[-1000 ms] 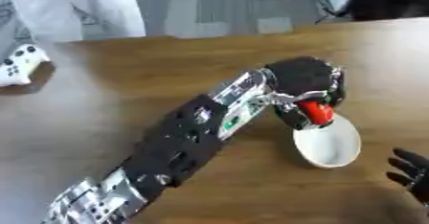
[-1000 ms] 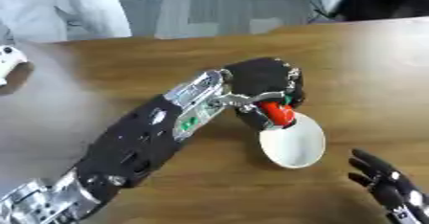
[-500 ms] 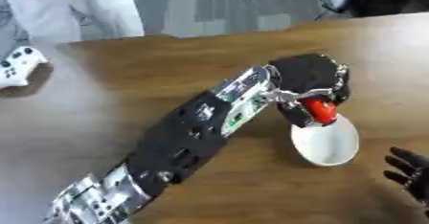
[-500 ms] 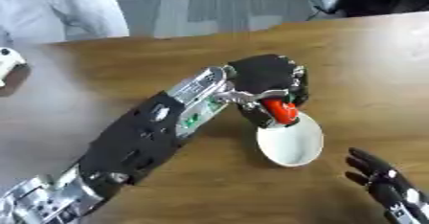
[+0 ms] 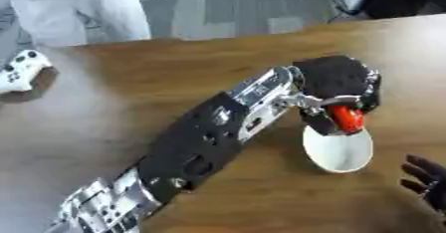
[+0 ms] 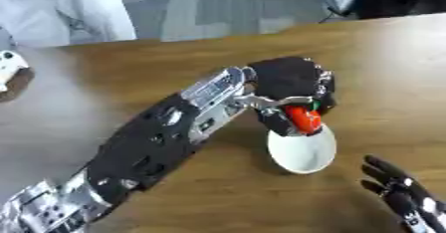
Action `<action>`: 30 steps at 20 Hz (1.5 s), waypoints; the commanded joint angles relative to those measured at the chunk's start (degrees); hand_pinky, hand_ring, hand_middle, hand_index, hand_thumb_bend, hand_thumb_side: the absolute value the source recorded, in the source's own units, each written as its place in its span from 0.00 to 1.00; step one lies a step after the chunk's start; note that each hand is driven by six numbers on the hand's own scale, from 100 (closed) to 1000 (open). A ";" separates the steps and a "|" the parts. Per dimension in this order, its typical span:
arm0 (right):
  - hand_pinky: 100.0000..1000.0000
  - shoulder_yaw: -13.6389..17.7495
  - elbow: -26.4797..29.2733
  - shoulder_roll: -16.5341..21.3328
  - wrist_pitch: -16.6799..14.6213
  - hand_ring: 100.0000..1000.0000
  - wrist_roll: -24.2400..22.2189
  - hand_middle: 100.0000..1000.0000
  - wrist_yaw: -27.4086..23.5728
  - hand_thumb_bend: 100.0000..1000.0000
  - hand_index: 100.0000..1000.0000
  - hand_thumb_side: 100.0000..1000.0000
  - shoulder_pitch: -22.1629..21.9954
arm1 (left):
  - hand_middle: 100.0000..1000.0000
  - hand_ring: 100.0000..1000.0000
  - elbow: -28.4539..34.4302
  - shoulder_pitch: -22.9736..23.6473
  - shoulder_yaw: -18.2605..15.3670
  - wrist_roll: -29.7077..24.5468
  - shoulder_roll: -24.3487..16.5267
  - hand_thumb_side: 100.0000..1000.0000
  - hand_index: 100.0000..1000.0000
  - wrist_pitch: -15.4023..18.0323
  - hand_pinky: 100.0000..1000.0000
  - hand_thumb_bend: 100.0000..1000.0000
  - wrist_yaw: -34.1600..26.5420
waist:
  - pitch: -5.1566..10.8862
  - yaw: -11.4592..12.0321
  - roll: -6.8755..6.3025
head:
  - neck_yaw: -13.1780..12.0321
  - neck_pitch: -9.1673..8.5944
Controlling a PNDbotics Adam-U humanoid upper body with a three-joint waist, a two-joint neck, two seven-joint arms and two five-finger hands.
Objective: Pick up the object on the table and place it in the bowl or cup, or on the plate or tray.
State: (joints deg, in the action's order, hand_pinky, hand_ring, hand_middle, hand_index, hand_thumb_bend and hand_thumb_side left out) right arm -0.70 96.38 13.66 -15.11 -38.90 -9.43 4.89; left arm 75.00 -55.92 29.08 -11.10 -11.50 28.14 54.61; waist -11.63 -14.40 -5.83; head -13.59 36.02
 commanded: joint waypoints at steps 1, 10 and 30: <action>0.95 0.75 -0.15 0.79 -0.99 1.00 0.65 1.00 0.80 0.00 1.00 0.66 0.44 | 0.00 0.00 2.37 -1.32 0.47 -1.15 0.10 0.00 0.11 0.13 0.00 0.13 -1.47 | 1.11 0.02 0.54 | 0.22 0.16; 0.95 0.96 -0.95 0.74 -1.92 1.00 0.99 1.00 1.31 0.00 1.00 0.65 0.46 | 0.03 0.04 2.76 -1.09 0.38 -2.46 -0.34 0.03 0.20 0.65 0.04 0.28 -2.26 | 1.10 0.20 0.77 | 0.00 0.18; 0.94 0.84 -1.11 0.62 -2.37 1.00 0.65 1.00 1.47 0.00 1.00 0.65 0.30 | 0.69 0.70 1.22 -1.12 -0.89 0.36 -1.05 0.72 0.76 3.46 0.63 0.71 -0.89 | 0.60 0.60 1.21 | -0.50 -0.55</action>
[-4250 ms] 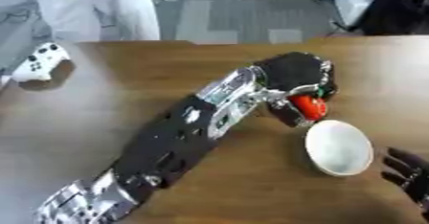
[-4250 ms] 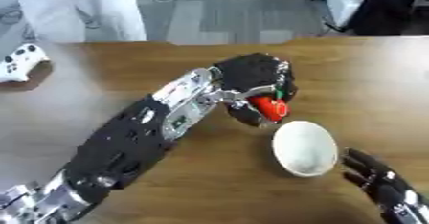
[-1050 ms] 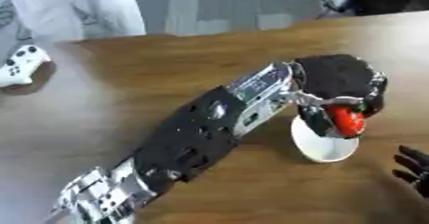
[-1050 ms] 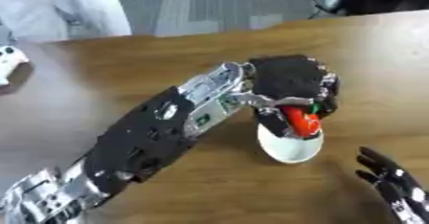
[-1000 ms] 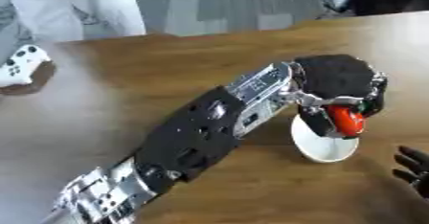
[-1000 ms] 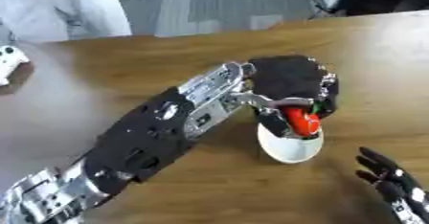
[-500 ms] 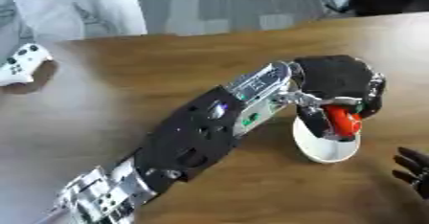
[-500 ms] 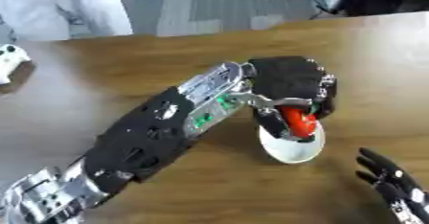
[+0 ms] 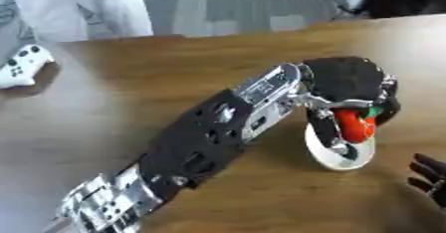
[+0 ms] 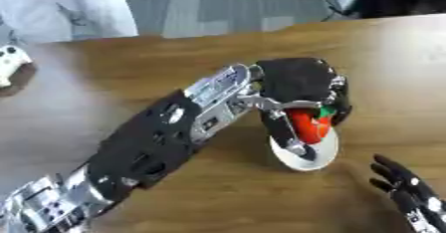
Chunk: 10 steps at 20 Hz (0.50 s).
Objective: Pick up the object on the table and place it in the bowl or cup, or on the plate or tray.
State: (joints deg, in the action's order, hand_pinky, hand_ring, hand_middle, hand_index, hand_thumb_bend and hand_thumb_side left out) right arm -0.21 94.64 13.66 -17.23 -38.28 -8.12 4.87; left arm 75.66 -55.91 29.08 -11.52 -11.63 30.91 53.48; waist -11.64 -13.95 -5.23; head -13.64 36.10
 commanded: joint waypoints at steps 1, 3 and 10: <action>0.94 0.35 0.63 0.61 -0.28 1.00 0.01 1.00 0.18 0.00 1.00 0.65 0.31 | 0.73 0.74 0.51 -1.11 -0.93 1.10 -0.94 0.77 0.80 0.89 0.67 0.74 0.16 | 0.60 0.18 0.63 | -0.45 -0.61; 0.94 0.34 0.60 0.61 -0.30 1.00 -0.03 1.00 0.21 0.00 1.00 0.65 0.28 | 0.80 0.80 0.48 -1.09 -1.03 1.96 -0.93 0.83 0.84 1.26 0.72 0.77 -0.16 | 0.60 0.25 0.65 | -0.43 -0.58; 0.94 0.33 0.50 0.65 -0.39 1.00 -0.13 1.00 0.24 0.00 1.00 0.65 0.22 | 0.79 0.78 0.07 -1.10 -1.04 2.84 -0.95 0.88 0.84 1.79 0.73 0.76 -0.30 | 0.70 0.41 0.69 | -0.46 -0.51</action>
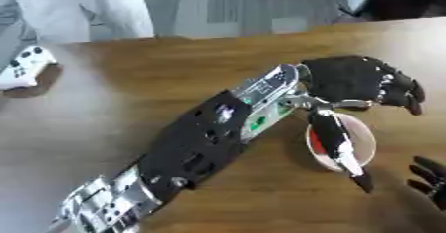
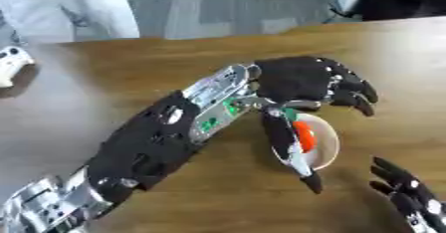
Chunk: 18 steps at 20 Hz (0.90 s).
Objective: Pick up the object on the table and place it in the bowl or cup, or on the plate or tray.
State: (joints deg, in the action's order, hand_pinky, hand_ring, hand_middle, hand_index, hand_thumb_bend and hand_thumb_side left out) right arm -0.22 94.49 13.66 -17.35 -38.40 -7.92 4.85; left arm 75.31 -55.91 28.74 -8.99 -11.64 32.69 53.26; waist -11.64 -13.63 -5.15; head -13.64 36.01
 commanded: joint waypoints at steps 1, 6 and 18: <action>0.94 0.34 0.63 0.65 -0.29 1.00 -0.02 1.00 0.04 0.00 1.00 0.65 0.23 | 0.79 0.78 0.39 -1.10 -0.71 0.28 -0.92 0.88 0.83 0.06 0.73 0.76 -0.05 | 0.72 0.11 0.62 | -0.47 -0.42; 0.94 0.34 0.57 0.66 -0.32 1.00 -0.07 1.00 0.05 0.00 1.00 0.65 0.20 | 0.78 0.75 0.40 -1.27 -0.81 0.20 -0.87 0.88 0.82 0.06 0.72 0.75 0.10 | 0.78 0.23 0.65 | -0.51 -0.36; 0.93 1.39 1.66 1.84 0.55 1.00 0.90 1.00 -1.08 0.00 1.00 0.64 -1.78 | 0.50 0.52 12.35 3.20 0.60 -2.06 -7.73 0.48 0.66 -10.49 0.69 0.38 -29.63 | 3.57 6.74 0.01 | 1.06 1.66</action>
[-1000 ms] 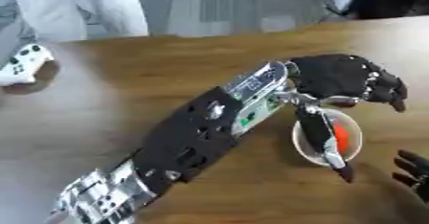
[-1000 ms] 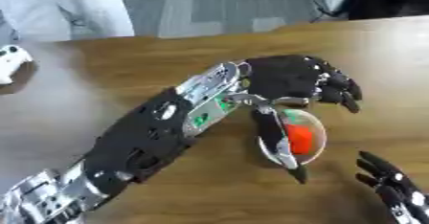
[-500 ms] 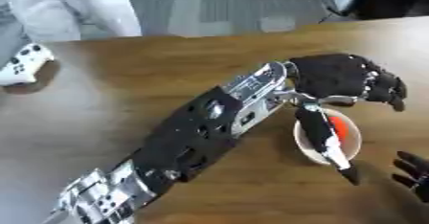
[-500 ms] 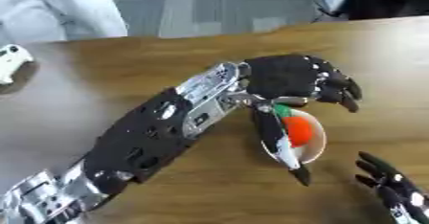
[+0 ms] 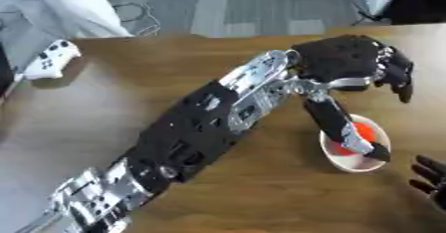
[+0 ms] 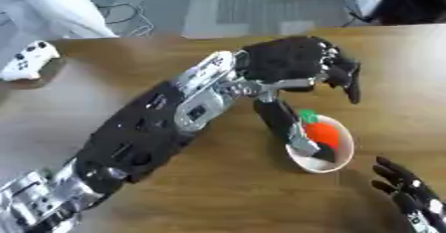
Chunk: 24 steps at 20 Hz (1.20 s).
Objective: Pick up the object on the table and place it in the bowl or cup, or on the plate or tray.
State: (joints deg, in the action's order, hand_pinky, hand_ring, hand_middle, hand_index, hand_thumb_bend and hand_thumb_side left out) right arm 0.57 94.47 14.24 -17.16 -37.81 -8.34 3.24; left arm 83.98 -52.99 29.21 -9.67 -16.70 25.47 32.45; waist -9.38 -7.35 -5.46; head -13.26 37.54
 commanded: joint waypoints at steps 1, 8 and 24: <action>0.93 0.61 1.90 1.30 0.60 1.00 0.40 1.00 -1.01 0.00 1.00 0.64 -0.25 | 0.50 0.53 4.86 1.36 0.12 -1.85 -3.40 0.48 0.66 -5.14 0.70 0.38 -13.20 | 1.64 1.43 0.34 | 0.85 0.11; 0.93 -0.06 2.89 1.00 2.21 1.00 0.82 1.00 -3.90 0.00 1.00 0.63 0.00 | 0.53 0.56 12.19 9.05 -1.34 0.11 -6.99 0.60 0.66 -17.15 0.81 0.39 -38.92 | 3.79 7.45 1.62 | 0.75 -0.67; 0.98 -3.27 0.66 -2.74 3.58 1.00 -1.24 1.00 -3.97 0.00 1.00 0.52 2.87 | 0.55 0.56 11.02 32.05 -7.55 8.95 -1.10 0.69 0.67 -15.31 0.85 0.45 -44.93 | 4.49 17.91 5.53 | 1.77 -4.17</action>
State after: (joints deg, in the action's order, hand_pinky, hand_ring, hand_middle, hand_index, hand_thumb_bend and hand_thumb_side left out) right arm -2.53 94.57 11.54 -13.52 -38.77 -12.40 5.30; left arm 94.71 -20.51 22.86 -1.66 -18.64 9.58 -11.89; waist -5.41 10.77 0.25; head -12.12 34.27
